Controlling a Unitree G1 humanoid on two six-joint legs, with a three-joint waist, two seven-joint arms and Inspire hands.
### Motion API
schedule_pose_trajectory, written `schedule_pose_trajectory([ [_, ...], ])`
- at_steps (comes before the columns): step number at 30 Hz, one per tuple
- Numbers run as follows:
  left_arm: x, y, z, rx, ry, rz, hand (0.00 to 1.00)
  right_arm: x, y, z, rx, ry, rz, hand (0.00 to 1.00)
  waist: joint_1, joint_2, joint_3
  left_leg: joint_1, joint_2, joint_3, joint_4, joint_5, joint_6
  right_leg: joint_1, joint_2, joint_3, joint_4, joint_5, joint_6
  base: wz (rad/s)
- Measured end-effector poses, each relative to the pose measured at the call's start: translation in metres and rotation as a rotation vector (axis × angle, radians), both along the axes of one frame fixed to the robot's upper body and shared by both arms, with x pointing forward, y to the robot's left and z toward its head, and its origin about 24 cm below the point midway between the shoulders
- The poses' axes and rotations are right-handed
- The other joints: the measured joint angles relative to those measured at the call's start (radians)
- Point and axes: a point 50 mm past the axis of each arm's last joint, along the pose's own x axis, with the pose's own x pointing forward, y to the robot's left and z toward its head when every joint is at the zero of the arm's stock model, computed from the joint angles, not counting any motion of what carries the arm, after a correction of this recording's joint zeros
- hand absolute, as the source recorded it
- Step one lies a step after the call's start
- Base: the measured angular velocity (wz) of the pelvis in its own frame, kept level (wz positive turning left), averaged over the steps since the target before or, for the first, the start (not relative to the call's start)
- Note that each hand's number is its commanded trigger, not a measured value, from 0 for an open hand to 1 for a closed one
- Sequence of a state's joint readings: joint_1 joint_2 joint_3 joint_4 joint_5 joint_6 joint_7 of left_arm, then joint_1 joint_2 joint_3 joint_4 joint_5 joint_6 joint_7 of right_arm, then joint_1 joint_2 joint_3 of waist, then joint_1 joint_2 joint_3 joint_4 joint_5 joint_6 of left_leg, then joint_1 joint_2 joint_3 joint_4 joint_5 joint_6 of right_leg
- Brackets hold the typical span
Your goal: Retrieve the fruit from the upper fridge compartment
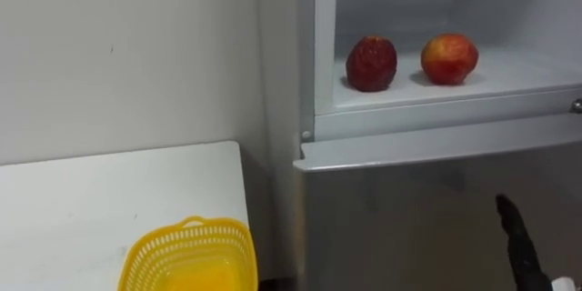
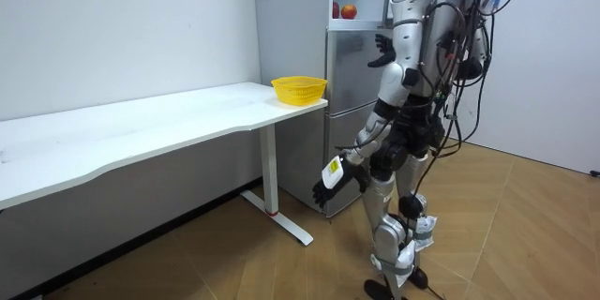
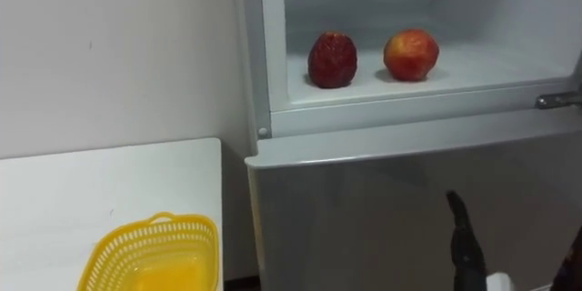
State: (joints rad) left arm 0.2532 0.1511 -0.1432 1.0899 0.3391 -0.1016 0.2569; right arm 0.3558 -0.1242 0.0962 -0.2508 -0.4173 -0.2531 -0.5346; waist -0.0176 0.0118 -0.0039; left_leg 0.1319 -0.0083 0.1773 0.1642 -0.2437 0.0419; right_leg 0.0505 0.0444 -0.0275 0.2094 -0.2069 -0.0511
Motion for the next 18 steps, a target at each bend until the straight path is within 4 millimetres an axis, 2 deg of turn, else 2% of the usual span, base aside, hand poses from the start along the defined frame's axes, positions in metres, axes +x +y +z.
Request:
schedule_pose_trajectory([
  [1, 0.000, 0.000, 0.000, -0.003, 0.003, -0.004, 0.00, 0.002, 0.002, 0.005, -0.025, -0.035, 0.001, 0.00, 0.003, 0.000, -0.0034, 0.000, 0.000, 0.000, 0.000, 0.000, 0.000, 0.001, 0.001, -0.001, -0.003, 0.001, 0.000, 0.00],
  [4, -0.004, 0.002, 0.000, -0.016, 0.029, -0.023, 0.00, 0.005, 0.006, 0.020, -0.049, -0.134, -0.002, 0.00, 0.015, -0.003, -0.0032, 0.001, 0.001, 0.000, 0.000, 0.000, 0.000, 0.006, 0.003, -0.002, -0.004, 0.005, 0.000, 0.00],
  [12, -0.001, 0.005, -0.002, -0.037, 0.068, -0.051, 0.00, 0.019, 0.016, 0.051, -0.088, -0.331, 0.059, 0.00, 0.025, -0.020, 0.0068, 0.014, 0.001, -0.016, -0.001, 0.000, 0.000, 0.031, -0.002, -0.007, -0.008, 0.005, 0.000, 0.04],
  [17, 0.000, 0.007, -0.001, -0.033, 0.072, -0.062, 0.00, 0.028, 0.015, 0.065, -0.130, -0.402, 0.084, 0.00, 0.030, -0.030, 0.0038, 0.012, 0.000, -0.019, -0.003, 0.000, 0.000, 0.030, 0.001, -0.013, -0.010, 0.007, 0.001, 0.01],
  [18, 0.001, 0.008, -0.001, -0.036, 0.074, -0.067, 0.00, 0.031, 0.015, 0.069, -0.137, -0.422, 0.092, 0.00, 0.030, -0.034, 0.0012, 0.010, 0.000, -0.024, -0.002, 0.000, 0.000, 0.030, 0.000, -0.022, -0.013, 0.009, 0.001, 0.11],
])
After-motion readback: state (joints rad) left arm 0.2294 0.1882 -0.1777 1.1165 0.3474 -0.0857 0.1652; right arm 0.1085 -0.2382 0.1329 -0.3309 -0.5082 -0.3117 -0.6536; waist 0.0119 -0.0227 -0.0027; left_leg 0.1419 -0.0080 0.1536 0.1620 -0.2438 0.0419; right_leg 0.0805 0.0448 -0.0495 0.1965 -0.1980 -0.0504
